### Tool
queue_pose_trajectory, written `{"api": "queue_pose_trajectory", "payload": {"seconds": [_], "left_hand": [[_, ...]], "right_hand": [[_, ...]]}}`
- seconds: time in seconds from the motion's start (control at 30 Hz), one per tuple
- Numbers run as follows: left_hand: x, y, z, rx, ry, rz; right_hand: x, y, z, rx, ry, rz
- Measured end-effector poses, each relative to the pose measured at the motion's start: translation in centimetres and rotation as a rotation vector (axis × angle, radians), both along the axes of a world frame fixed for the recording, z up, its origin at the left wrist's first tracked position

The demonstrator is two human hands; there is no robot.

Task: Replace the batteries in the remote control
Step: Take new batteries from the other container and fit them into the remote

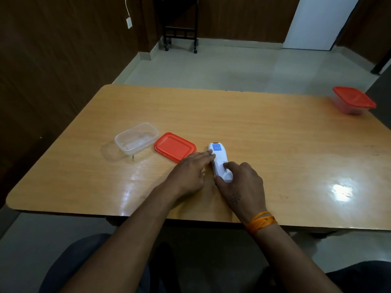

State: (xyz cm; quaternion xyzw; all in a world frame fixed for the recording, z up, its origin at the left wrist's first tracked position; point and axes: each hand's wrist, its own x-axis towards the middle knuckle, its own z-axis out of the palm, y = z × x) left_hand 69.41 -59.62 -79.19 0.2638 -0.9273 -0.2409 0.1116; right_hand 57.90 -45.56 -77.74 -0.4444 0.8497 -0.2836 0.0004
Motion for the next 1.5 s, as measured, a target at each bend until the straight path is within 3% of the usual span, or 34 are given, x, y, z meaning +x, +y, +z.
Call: {"api": "queue_pose_trajectory", "payload": {"seconds": [0.97, 1.27, 1.5], "left_hand": [[-0.2, -0.6, -0.1, 0.003, -0.051, -0.04], [0.6, -0.1, 0.2, 0.089, 0.079, 0.033], [-0.1, 0.8, 0.8, 0.063, 0.061, 0.104]], "right_hand": [[1.0, -1.6, -2.2, -0.033, 0.087, -0.027], [0.2, -1.4, -1.5, 0.022, -0.086, -0.072], [-1.8, -0.9, -0.6, -0.082, -0.209, -0.143]]}}
